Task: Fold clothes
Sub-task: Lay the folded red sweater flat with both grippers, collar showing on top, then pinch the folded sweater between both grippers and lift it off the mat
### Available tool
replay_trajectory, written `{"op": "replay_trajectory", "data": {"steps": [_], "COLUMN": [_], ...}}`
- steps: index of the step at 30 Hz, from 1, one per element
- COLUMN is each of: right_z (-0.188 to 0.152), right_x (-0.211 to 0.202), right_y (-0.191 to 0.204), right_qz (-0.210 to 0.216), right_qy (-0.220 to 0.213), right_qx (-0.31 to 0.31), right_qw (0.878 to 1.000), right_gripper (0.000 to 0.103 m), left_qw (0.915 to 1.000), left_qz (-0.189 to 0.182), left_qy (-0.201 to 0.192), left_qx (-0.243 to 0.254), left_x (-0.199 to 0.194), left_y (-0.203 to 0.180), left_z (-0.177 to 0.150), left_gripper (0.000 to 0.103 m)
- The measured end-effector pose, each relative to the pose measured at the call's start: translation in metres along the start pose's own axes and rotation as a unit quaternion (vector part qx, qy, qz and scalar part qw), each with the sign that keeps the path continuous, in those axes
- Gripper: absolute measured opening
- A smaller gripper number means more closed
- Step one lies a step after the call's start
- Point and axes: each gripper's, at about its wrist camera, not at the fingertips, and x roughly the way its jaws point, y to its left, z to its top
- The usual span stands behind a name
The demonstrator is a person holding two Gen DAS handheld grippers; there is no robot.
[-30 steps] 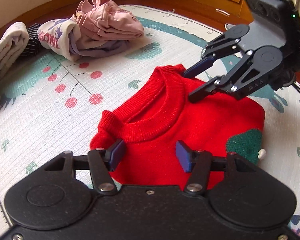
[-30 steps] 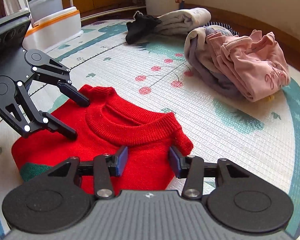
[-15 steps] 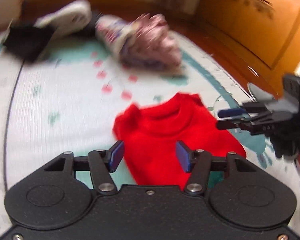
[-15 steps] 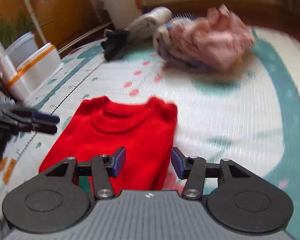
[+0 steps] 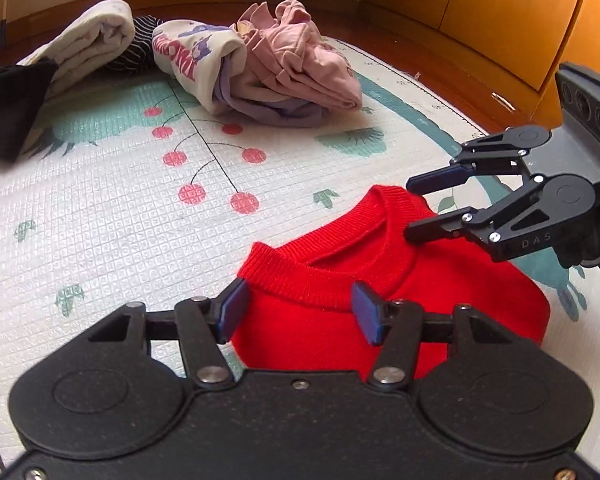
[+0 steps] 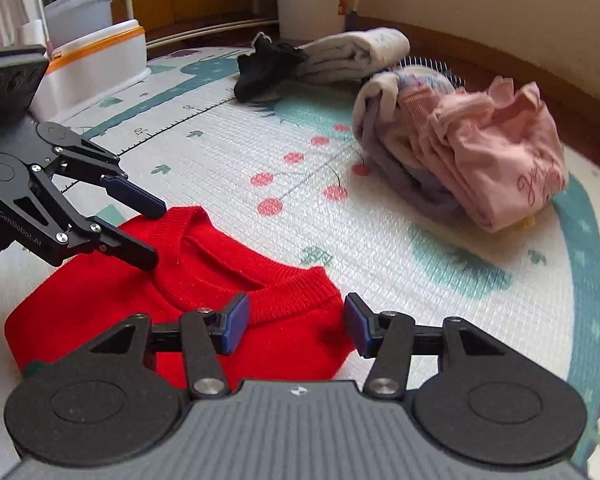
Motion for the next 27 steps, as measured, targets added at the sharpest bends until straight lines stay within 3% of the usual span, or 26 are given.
{"op": "replay_trajectory", "data": {"steps": [7, 11, 14, 18, 23, 27], "right_z": [0.001, -0.005, -0.027, -0.061, -0.085, -0.100], "right_x": [-0.003, -0.031, -0.046, -0.050, -0.048, -0.055], "right_y": [-0.006, -0.021, -0.028, -0.027, -0.016, -0.011], "right_qz": [0.007, 0.017, 0.031, 0.054, 0.082, 0.090], "right_qy": [0.003, -0.031, -0.025, 0.001, 0.026, 0.018], "right_qx": [0.041, 0.130, 0.201, 0.285, 0.340, 0.394], "right_qw": [0.999, 0.991, 0.979, 0.957, 0.936, 0.915], "right_gripper": [0.056, 0.056, 0.058, 0.059, 0.060, 0.060], "left_qw": [0.9989, 0.9954, 0.9904, 0.9786, 0.9530, 0.9389], "left_qz": [-0.008, -0.011, -0.012, -0.032, -0.073, -0.081], "left_qy": [0.009, -0.018, -0.007, 0.021, 0.042, 0.044], "left_qx": [-0.045, -0.094, -0.137, -0.202, -0.291, -0.332], "left_x": [-0.005, -0.039, -0.052, -0.057, -0.056, -0.060], "left_y": [0.008, 0.010, 0.007, 0.000, -0.003, -0.005], "left_z": [0.006, 0.006, -0.013, -0.047, -0.074, -0.091], "left_gripper": [0.056, 0.056, 0.056, 0.056, 0.056, 0.056]}}
